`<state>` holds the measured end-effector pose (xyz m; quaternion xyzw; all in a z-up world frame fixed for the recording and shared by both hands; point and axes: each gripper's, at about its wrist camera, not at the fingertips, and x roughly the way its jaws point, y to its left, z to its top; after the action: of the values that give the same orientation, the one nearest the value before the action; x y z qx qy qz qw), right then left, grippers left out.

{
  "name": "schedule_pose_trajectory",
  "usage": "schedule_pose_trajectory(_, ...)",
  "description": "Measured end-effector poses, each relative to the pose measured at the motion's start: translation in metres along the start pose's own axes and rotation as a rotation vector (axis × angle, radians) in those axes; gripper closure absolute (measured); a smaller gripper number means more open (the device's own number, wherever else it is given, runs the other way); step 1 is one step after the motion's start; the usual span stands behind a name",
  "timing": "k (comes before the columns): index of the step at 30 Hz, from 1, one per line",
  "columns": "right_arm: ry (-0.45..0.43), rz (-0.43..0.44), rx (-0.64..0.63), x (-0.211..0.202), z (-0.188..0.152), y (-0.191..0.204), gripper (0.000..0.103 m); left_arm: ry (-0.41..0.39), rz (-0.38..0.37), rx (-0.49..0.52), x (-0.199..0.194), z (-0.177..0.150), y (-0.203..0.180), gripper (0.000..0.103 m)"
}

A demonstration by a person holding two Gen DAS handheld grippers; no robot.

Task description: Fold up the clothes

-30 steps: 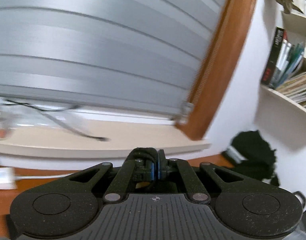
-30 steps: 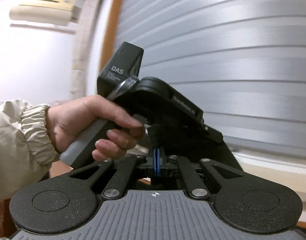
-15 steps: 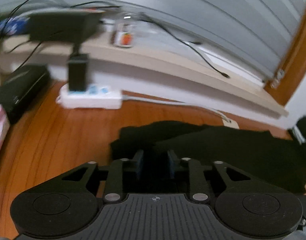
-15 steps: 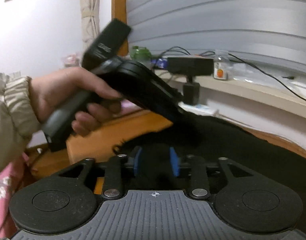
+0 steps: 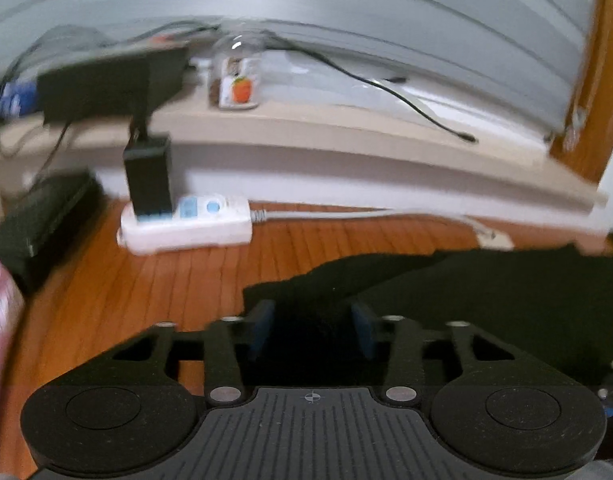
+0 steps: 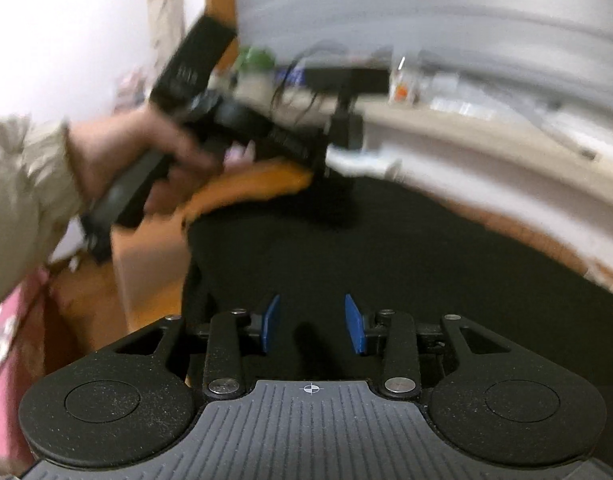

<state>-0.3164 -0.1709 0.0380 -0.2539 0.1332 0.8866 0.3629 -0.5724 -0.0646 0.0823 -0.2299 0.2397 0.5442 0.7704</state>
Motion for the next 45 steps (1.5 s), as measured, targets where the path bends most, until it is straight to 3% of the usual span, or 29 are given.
schedule_pose_trajectory(2,0.050,0.014,-0.024,0.009,-0.007,0.001,0.070,-0.025,0.039,0.028,-0.003,0.003,-0.005,0.103)
schedule_pose_trajectory(3,0.054,0.026,-0.037,0.007,-0.011,0.006,0.083,-0.052,0.067,0.040,-0.008,0.005,-0.007,0.103)
schedule_pose_trajectory(4,0.059,0.038,-0.050,0.006,-0.015,0.010,0.087,-0.074,0.076,0.047,-0.013,0.009,-0.008,0.103)
schedule_pose_trajectory(6,0.050,0.060,-0.054,0.004,-0.018,0.016,0.087,-0.100,0.110,0.051,-0.023,0.016,-0.009,0.103)
schedule_pose_trajectory(9,0.045,0.064,-0.053,0.005,-0.018,0.017,0.086,-0.078,0.131,0.042,-0.026,0.021,-0.006,0.098)
schedule_pose_trajectory(11,0.028,0.075,-0.037,0.003,-0.018,0.014,0.086,-0.069,0.110,0.033,-0.025,0.019,-0.006,0.088)
schedule_pose_trajectory(15,-0.009,-0.021,-0.052,-0.001,-0.013,0.010,0.082,-0.046,0.039,0.038,-0.018,0.008,-0.008,0.064)
schedule_pose_trajectory(17,-0.010,-0.036,-0.047,-0.003,-0.014,0.007,0.080,-0.030,0.018,0.097,-0.010,0.001,-0.016,0.058)
schedule_pose_trajectory(19,-0.014,-0.033,-0.027,-0.006,-0.016,0.002,0.073,-0.010,0.041,0.159,0.000,-0.004,-0.026,0.057)
schedule_pose_trajectory(23,-0.011,-0.052,-0.012,-0.004,-0.023,-0.006,0.072,0.010,0.049,0.201,0.009,-0.009,-0.031,0.061)
schedule_pose_trajectory(24,-0.010,-0.055,-0.008,-0.003,-0.025,-0.008,0.072,0.009,0.045,0.202,0.008,-0.010,-0.031,0.068)
schedule_pose_trajectory(25,-0.012,-0.051,-0.002,-0.003,-0.026,-0.009,0.072,0.004,0.044,0.201,0.005,-0.011,-0.032,0.086)
schedule_pose_trajectory(28,-0.019,-0.047,0.000,-0.004,-0.027,-0.011,0.072,-0.045,0.036,0.208,-0.010,-0.017,-0.037,0.095)
schedule_pose_trajectory(34,-0.028,-0.042,0.002,-0.005,-0.028,-0.011,0.072,-0.083,-0.050,0.309,-0.038,-0.041,-0.074,0.094)
schedule_pose_trajectory(36,-0.030,-0.039,0.006,-0.005,-0.029,-0.012,0.072,-0.058,-0.056,0.328,-0.040,-0.052,-0.081,0.090)
schedule_pose_trajectory(38,-0.031,-0.038,0.005,-0.005,-0.029,-0.012,0.072,-0.048,-0.057,0.328,-0.043,-0.059,-0.082,0.078)
schedule_pose_trajectory(41,-0.033,-0.039,0.000,-0.005,-0.030,-0.011,0.071,-0.071,-0.052,0.281,-0.053,-0.057,-0.070,0.068)
schedule_pose_trajectory(45,-0.034,-0.036,0.003,-0.006,-0.030,-0.011,0.071,-0.098,-0.058,0.204,-0.067,-0.048,-0.052,0.065)
